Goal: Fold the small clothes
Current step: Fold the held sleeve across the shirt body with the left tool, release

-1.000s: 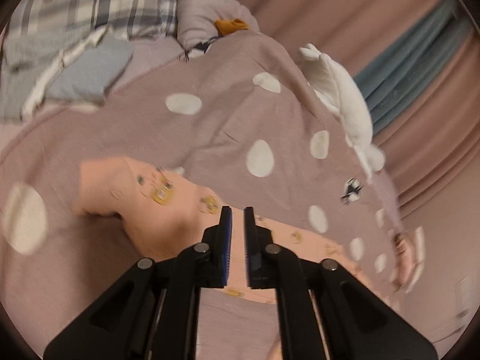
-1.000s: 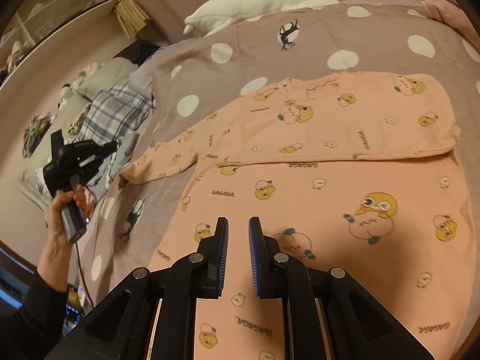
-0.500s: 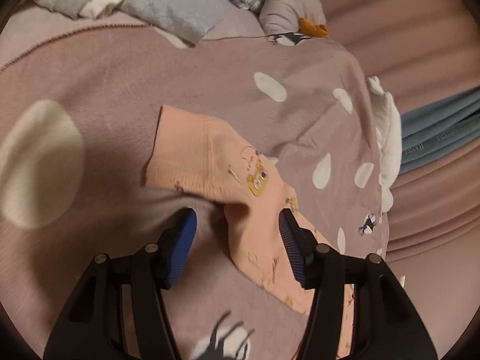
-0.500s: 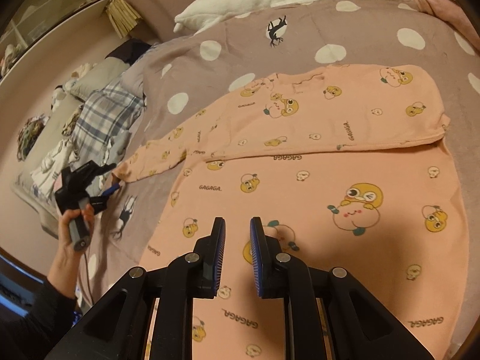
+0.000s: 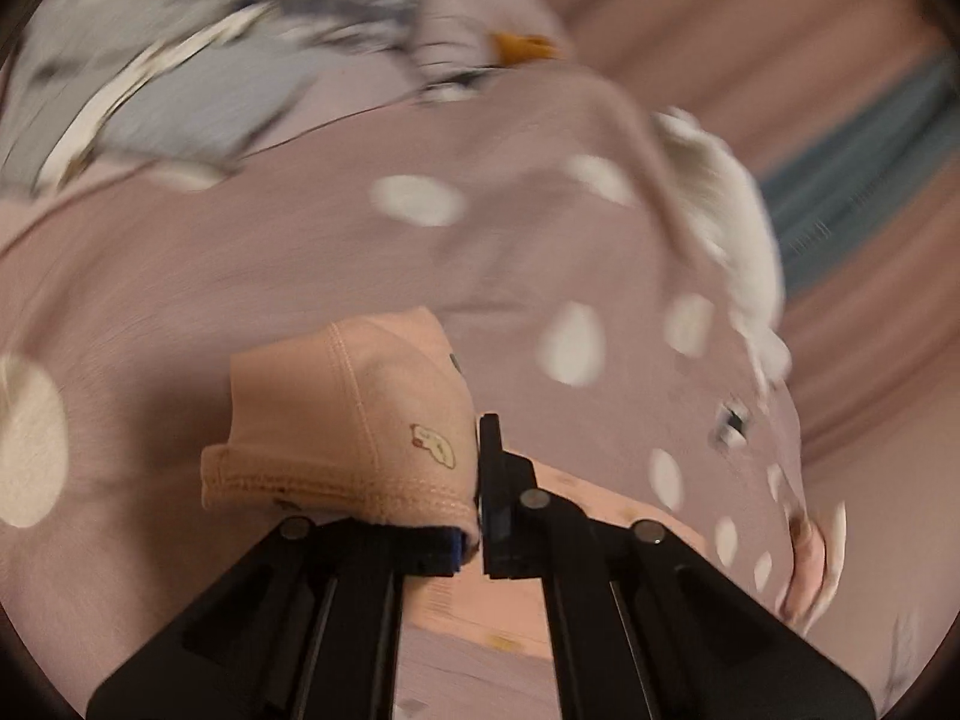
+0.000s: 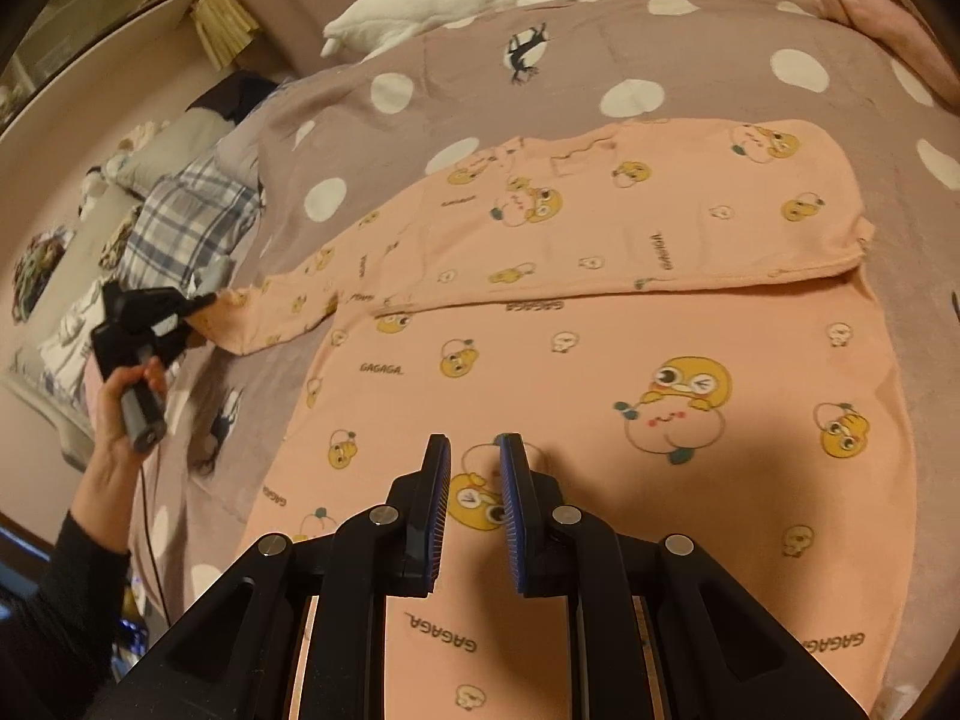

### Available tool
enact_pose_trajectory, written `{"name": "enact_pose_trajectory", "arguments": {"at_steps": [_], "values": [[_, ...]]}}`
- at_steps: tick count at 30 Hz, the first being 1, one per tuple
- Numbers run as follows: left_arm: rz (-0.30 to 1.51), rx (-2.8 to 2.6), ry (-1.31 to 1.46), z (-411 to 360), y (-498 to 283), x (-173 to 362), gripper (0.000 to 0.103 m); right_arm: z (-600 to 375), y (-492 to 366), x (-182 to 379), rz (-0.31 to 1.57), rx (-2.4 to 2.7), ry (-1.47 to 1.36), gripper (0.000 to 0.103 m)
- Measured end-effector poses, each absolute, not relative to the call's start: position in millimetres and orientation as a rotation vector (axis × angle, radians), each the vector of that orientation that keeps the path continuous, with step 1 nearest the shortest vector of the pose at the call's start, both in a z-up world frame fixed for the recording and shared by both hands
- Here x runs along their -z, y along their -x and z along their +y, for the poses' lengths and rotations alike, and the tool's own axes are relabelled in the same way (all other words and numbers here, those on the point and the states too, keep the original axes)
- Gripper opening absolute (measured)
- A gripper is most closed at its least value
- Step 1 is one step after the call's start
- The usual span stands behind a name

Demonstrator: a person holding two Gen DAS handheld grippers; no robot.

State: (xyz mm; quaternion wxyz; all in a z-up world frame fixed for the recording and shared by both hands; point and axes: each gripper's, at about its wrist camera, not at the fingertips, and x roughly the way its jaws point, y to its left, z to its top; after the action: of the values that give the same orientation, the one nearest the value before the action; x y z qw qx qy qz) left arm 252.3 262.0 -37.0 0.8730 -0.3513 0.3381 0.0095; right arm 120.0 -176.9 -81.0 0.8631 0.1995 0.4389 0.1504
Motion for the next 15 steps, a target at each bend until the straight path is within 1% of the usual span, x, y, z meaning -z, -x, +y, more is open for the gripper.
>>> {"name": "enact_pose_trajectory", "arguments": {"at_steps": [3,4,8,12,13,14,15], "values": [[0.686,0.069,0.627,218,-252,10,0.000,-182,-115,77,0.901,-0.311,-0.435,0.015],[0.682,0.119,0.572,192,-252,-2,0.000,-185,-111,75,0.891,-0.312,-0.441,0.015],[0.691,0.254,0.426,108,-246,-20,0.000,-192,-104,72,0.877,-0.303,-0.448,0.015],[0.759,0.341,0.275,18,-240,-7,0.001,-208,-90,70,0.867,-0.275,-0.464,0.015],[0.786,0.358,0.248,-1,-240,1,0.003,-212,-87,70,0.865,-0.265,-0.465,0.015],[0.808,0.360,0.222,-15,-240,9,0.007,-216,-83,71,0.862,-0.254,-0.467,0.015],[0.830,0.353,0.193,-29,-239,17,0.007,-221,-80,72,0.861,-0.240,-0.469,0.015]]}}
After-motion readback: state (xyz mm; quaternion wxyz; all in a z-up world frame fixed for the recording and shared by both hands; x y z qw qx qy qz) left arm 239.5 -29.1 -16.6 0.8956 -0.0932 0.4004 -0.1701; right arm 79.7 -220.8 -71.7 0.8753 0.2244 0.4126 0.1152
